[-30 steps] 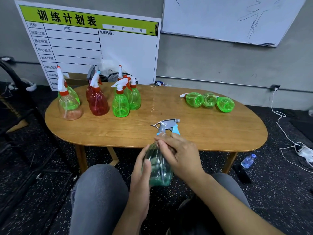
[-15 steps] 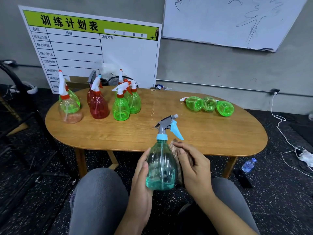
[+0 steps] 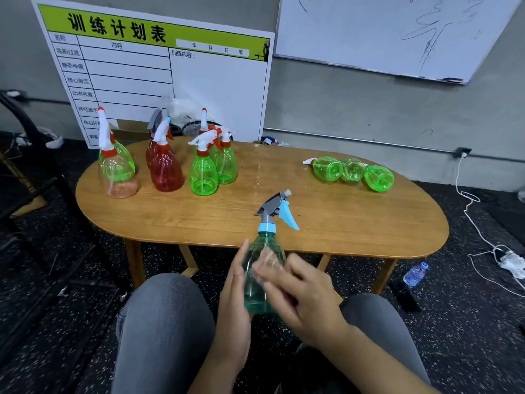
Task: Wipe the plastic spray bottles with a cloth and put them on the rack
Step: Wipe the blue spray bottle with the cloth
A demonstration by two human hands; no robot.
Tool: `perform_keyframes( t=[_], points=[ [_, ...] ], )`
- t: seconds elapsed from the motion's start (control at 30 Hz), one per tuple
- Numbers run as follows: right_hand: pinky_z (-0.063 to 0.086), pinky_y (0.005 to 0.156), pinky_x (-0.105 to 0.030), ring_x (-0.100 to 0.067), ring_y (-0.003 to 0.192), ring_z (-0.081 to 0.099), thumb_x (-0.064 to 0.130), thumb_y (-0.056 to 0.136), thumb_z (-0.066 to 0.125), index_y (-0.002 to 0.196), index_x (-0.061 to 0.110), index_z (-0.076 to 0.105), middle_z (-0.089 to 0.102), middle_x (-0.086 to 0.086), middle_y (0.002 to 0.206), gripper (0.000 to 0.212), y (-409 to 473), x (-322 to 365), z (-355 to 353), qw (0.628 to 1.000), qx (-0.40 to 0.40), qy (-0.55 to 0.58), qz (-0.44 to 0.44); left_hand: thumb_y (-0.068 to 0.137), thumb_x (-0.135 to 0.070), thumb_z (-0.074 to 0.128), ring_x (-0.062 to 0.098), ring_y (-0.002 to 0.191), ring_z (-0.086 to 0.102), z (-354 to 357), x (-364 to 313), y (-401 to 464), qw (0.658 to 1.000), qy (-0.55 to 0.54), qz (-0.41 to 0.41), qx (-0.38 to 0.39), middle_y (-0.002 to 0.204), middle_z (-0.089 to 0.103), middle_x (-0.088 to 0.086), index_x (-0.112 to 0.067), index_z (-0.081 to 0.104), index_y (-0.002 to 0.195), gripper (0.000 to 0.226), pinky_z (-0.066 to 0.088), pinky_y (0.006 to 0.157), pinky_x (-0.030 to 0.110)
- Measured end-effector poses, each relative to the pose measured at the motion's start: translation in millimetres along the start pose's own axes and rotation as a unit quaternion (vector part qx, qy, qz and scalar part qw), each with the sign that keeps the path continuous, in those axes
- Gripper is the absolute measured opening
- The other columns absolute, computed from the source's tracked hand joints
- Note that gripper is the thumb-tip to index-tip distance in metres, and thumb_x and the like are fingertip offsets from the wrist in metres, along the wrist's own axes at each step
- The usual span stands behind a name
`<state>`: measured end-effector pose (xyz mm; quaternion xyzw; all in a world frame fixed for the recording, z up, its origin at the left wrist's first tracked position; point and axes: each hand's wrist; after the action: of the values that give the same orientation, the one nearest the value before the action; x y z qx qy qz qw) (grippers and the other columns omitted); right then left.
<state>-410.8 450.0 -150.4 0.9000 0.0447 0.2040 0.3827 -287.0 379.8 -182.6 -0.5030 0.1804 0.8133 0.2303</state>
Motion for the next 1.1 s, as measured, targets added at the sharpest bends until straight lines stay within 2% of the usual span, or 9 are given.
perform_keyframes(
  t=[0.1,0.2,0.37,0.5,0.6,0.7,0.83,1.0,1.1],
  points=[
    [0.038,0.066,-0.016,-0.011,0.074,0.049,0.027,0.101,0.066,0.125,0.022,0.077,0.043,0.007,0.093,0.026,-9.2,-2.4,-8.1,0.987,0.059,-0.051,-0.138,0.111,-0.038,0.030,0.026,0.126,0.069,-0.7,1.8,-0.7,1.000,0.020,0.009,-0.003,0.136,0.072,0.004,-0.039,0.049,0.153,0.046,0.053,0.104,0.044],
    [0.048,0.060,-0.025,-0.014,0.073,0.051,0.028,0.103,0.065,0.125,0.023,0.077,0.046,0.004,0.093,0.026,-3.1,-9.2,-11.9,0.981,0.064,-0.072,-0.169,0.112,-0.037,0.031,0.025,0.129,0.068,0.8,0.0,0.4,1.000,0.023,0.006,-0.010,0.138,0.072,0.001,-0.038,0.052,0.151,0.044,0.052,0.107,0.046],
    [0.045,0.050,-0.025,-0.008,0.063,0.050,0.040,0.108,0.050,0.124,0.030,0.075,0.046,0.011,0.084,0.031,27.6,-9.9,-4.4,0.995,-0.026,-0.088,0.033,0.105,-0.049,0.041,0.016,0.140,0.059,1.7,3.4,2.6,0.998,0.054,0.014,-0.022,0.151,0.061,-0.010,-0.039,0.054,0.151,0.049,0.043,0.118,0.056],
    [0.040,0.053,-0.021,-0.004,0.062,0.048,0.043,0.106,0.047,0.125,0.032,0.073,0.041,0.017,0.086,0.034,29.1,0.7,4.8,0.992,-0.010,-0.081,0.100,0.112,-0.048,0.039,0.013,0.138,0.060,-2.0,5.8,3.1,0.998,0.056,0.022,-0.025,0.148,0.063,-0.013,-0.041,0.055,0.150,0.042,0.046,0.117,0.051],
    [0.043,0.055,-0.021,-0.004,0.067,0.050,0.034,0.104,0.056,0.125,0.031,0.074,0.049,0.012,0.088,0.028,19.8,7.9,1.0,0.996,0.032,-0.078,0.033,0.114,-0.033,0.031,0.008,0.131,0.065,-3.2,7.2,2.8,0.998,0.052,0.015,-0.025,0.140,0.068,-0.017,-0.037,0.054,0.149,0.043,0.053,0.109,0.037],
    [0.048,0.059,-0.024,-0.011,0.075,0.057,0.025,0.099,0.065,0.120,0.026,0.076,0.060,0.007,0.092,0.024,-0.1,11.7,-2.8,0.991,0.064,-0.071,-0.091,0.116,-0.027,0.024,0.018,0.128,0.068,-4.3,8.9,1.4,0.999,0.048,0.012,-0.017,0.137,0.072,-0.004,-0.035,0.053,0.151,0.046,0.054,0.104,0.035],
    [0.048,0.059,-0.025,-0.013,0.073,0.055,0.023,0.098,0.067,0.118,0.025,0.078,0.054,0.007,0.090,0.022,-9.3,6.9,-7.9,0.984,0.068,-0.081,-0.146,0.114,-0.027,0.023,0.022,0.126,0.070,-0.5,5.2,1.8,0.999,0.046,0.020,-0.008,0.137,0.072,0.001,-0.028,0.053,0.151,0.047,0.056,0.100,0.029],
    [0.049,0.048,-0.029,-0.009,0.061,0.054,0.036,0.103,0.056,0.121,0.032,0.075,0.052,0.010,0.085,0.027,26.5,-2.8,-7.3,0.993,0.021,-0.113,0.010,0.112,-0.035,0.027,0.012,0.131,0.065,1.5,5.2,5.3,0.999,0.051,0.012,-0.017,0.140,0.070,-0.013,-0.031,0.055,0.148,0.046,0.056,0.099,0.025],
    [0.040,0.049,-0.023,-0.007,0.057,0.054,0.044,0.102,0.049,0.118,0.035,0.076,0.052,0.013,0.081,0.032,43.5,-2.3,-0.1,0.989,0.012,-0.118,0.087,0.110,-0.054,0.032,0.018,0.137,0.061,1.0,4.1,4.4,0.998,0.053,0.013,-0.033,0.147,0.065,-0.009,-0.036,0.059,0.148,0.050,0.052,0.110,0.042]
  ],
)
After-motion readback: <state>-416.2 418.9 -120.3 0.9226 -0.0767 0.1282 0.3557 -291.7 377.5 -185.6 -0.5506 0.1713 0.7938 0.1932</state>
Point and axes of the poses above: each hand's wrist, its own y-axis towards the middle knuckle, its own z-axis out of the palm, x = y × z
